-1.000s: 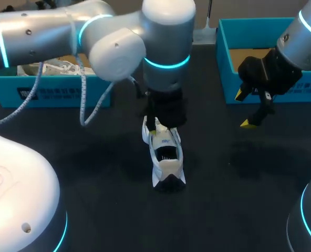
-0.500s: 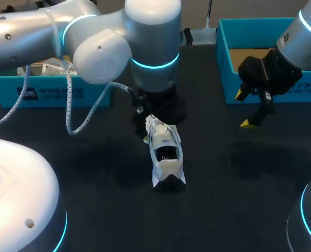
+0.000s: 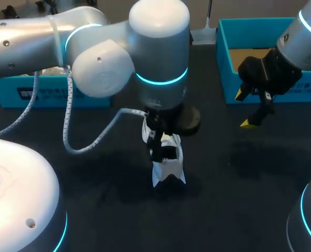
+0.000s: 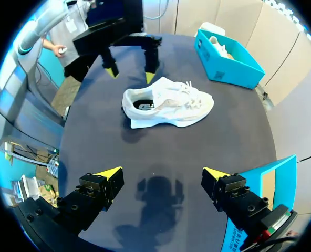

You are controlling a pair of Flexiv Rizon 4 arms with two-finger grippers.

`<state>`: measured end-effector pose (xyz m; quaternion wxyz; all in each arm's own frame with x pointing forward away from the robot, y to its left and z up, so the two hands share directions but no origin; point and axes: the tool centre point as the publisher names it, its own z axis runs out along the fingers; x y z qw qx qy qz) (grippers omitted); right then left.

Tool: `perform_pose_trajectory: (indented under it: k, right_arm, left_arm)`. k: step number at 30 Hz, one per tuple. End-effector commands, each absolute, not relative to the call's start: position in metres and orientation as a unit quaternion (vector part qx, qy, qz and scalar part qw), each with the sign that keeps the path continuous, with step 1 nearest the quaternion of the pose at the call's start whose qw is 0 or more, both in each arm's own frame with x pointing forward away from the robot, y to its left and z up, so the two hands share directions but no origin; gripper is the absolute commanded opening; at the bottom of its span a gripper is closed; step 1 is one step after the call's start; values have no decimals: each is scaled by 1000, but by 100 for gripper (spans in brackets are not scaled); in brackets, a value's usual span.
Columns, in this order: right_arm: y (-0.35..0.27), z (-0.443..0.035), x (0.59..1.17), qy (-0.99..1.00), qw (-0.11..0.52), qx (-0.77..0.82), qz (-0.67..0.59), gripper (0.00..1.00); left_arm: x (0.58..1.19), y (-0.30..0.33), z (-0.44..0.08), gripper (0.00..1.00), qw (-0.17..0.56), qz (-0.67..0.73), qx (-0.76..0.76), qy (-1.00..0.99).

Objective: Take the shoe out of the shoebox, open the shoe tongue, remove and reinsert the insole, then place the shoe into the shoebox

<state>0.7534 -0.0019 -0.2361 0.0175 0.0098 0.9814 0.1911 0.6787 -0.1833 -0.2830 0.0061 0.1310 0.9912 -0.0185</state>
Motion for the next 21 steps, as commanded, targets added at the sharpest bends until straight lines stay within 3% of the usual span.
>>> perform_pose_trajectory:
  k: [1, 21]
  right_arm:
    - [-2, -237, 753, 982, 18, 10, 190, 100]
    - [-2, -237, 753, 982, 18, 10, 190, 100]
  left_arm:
    - [662, -185, -291, 100, 19, -67, -159, 985]
    - [647, -195, -356, 100, 49, -84, -182, 979]
